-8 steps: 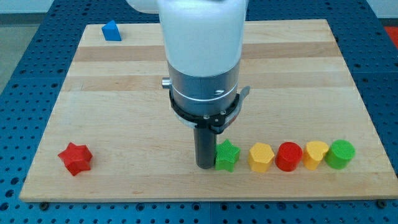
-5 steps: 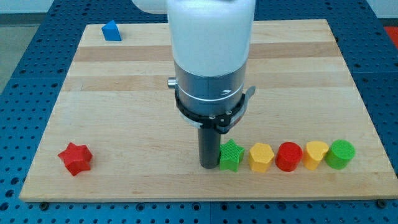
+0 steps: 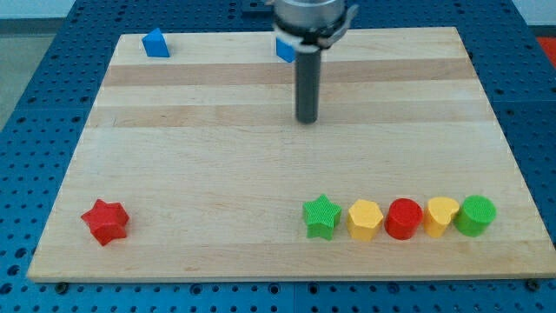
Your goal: Move your arm to the top center
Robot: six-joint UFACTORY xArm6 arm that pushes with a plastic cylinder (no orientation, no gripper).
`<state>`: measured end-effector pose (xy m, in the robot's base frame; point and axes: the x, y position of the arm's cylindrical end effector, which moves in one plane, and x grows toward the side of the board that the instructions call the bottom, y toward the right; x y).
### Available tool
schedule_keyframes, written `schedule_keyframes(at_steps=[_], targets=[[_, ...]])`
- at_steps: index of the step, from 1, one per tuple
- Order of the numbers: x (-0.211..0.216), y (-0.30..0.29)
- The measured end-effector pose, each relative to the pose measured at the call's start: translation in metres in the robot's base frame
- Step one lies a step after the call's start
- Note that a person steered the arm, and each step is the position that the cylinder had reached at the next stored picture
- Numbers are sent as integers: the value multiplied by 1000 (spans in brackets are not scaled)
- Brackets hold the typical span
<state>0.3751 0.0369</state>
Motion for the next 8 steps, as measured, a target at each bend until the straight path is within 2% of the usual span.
schedule_keyframes(at_steps=[1, 3, 4, 8], targets=[[-55, 30], [-156, 43], [-181, 35], [-182, -17]])
